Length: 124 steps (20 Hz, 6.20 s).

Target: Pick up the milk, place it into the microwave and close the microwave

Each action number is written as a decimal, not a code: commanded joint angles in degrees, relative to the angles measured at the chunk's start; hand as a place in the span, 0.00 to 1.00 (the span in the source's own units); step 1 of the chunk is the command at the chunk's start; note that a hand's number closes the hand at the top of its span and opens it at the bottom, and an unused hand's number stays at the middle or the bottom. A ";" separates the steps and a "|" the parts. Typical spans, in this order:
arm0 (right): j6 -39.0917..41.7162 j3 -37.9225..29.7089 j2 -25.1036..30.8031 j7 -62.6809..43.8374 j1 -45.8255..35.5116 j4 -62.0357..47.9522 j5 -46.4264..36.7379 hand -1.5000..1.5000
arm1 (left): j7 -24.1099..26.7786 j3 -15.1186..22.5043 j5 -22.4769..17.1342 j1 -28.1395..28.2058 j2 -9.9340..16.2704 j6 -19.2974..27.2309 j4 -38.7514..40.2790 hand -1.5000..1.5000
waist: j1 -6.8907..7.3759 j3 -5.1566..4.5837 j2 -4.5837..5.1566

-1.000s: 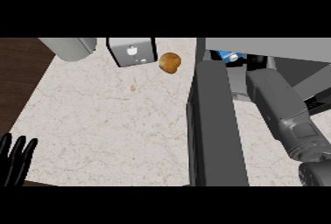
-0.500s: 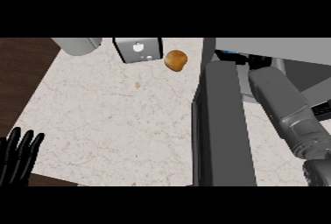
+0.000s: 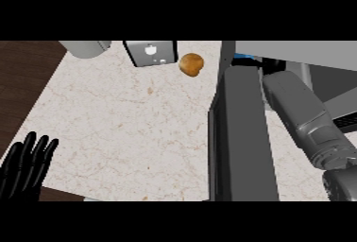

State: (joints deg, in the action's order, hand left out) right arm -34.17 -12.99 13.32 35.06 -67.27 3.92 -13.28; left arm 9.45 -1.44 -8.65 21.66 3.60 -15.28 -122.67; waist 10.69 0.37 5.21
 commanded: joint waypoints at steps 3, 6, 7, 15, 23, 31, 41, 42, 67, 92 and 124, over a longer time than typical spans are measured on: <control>5.36 -2.41 -1.75 0.15 0.33 0.03 2.41 0.00 | 0.44 0.59 1.05 -1.70 -0.35 0.30 1.55 0.00 | -0.58 0.04 -0.17; 6.92 -2.45 -0.59 0.12 0.37 -0.09 2.28 0.00 | 0.15 2.00 2.68 -1.40 -0.71 0.64 0.84 0.00 | -0.81 0.03 -0.63; 6.43 -2.77 -1.38 0.70 0.92 0.05 2.57 0.00 | -0.07 3.31 3.67 -1.65 -1.32 0.89 1.86 0.00 | -1.19 0.05 -0.44; 8.16 -2.98 0.72 1.29 2.37 -0.09 2.54 0.00 | -0.56 5.49 5.77 -2.48 -2.55 2.04 1.41 0.00 | -1.42 0.05 -0.52; 14.86 -3.73 2.02 4.47 4.73 0.55 3.28 0.00 | -0.89 7.58 7.13 -2.43 -2.93 1.83 2.07 0.00 | -2.82 0.04 -1.28; 17.41 -5.26 1.04 8.69 9.26 0.88 4.69 0.00 | -0.79 8.80 9.60 -4.04 -3.59 5.10 3.80 0.00 | -4.43 -0.03 -2.07; 27.77 -6.63 -1.73 14.76 14.63 1.75 6.45 0.00 | -3.30 10.87 7.44 -6.19 -2.98 2.98 7.11 0.00 | -6.97 -0.12 -3.28; 28.15 -7.09 -2.73 13.98 13.95 1.77 6.99 0.00 | 0.01 12.21 9.56 -5.23 -2.95 2.58 9.50 0.00 | -7.00 -0.17 -3.48; 41.43 -0.10 -3.74 18.73 40.00 24.48 7.78 0.00 | -5.07 24.32 20.85 -26.84 -3.55 1.92 35.50 1.00 | -13.11 -0.51 -5.81; 59.16 0.66 3.56 -3.37 66.63 77.18 25.75 0.00 | 0.05 56.69 -4.33 -50.27 -3.57 38.33 59.72 1.00 | -17.69 -0.70 -4.85; 71.52 4.43 10.21 -15.44 63.00 90.00 41.01 0.00 | 13.31 41.91 -33.80 -73.93 -3.60 52.23 74.40 1.00 | -28.80 -0.87 -0.61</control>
State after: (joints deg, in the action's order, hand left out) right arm 36.77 -8.29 22.70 20.54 -3.73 93.59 26.36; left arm 19.80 43.58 -40.06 -50.01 -0.02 37.10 -50.03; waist -17.40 -0.52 3.99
